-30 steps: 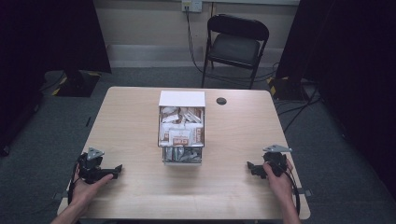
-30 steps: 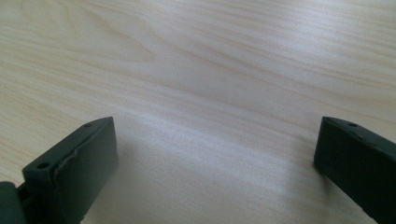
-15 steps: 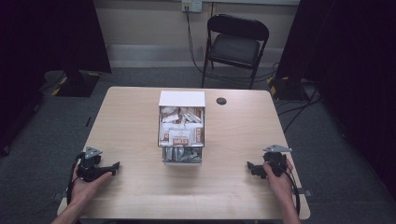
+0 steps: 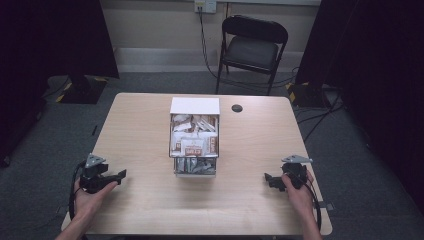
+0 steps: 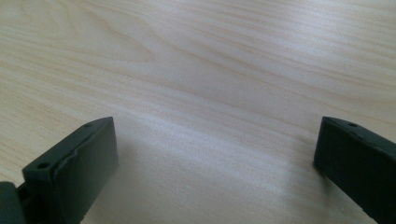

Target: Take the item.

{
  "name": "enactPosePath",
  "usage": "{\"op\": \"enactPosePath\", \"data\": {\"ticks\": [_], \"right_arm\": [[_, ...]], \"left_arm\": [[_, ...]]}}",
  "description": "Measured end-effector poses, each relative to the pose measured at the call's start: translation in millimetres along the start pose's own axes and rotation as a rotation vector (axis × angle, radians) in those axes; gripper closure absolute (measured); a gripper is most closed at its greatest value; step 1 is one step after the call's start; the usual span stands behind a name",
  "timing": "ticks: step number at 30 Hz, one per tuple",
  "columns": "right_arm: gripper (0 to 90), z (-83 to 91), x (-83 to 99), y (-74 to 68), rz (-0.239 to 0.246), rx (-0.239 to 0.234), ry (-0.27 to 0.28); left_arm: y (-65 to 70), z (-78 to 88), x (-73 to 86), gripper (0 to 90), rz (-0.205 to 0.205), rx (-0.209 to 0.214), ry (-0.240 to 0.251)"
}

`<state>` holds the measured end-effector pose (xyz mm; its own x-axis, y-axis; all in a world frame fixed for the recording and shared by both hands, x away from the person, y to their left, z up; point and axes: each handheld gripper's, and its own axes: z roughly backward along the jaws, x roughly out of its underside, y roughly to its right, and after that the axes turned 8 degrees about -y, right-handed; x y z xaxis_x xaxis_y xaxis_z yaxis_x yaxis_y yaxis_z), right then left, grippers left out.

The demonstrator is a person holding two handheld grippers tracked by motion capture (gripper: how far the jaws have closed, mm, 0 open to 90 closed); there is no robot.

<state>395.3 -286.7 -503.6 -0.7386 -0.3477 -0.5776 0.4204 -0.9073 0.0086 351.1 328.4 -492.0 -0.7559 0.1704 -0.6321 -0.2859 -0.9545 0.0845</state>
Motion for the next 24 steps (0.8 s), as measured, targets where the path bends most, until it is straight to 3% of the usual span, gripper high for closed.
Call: {"op": "enactPosePath", "data": {"ticks": [8, 13, 24], "right_arm": [[0.0, -0.1, 0.0, 0.1, 0.001, 0.000, 0.001], [0.0, -0.1, 0.0, 0.1, 0.001, 0.000, 0.000], [0.0, -0.1, -0.1, 0.1, 0.001, 0.003, 0.001]], "left_arm": [[3.1, 6.7, -3.8, 28.1, 0.012, 0.029, 0.018], [2.3, 13.2, -5.2, 30.5, 0.015, 0.087, 0.051], [9.4, 20.7, -7.7, 34.9, 0.014, 0.156, 0.043]]}}
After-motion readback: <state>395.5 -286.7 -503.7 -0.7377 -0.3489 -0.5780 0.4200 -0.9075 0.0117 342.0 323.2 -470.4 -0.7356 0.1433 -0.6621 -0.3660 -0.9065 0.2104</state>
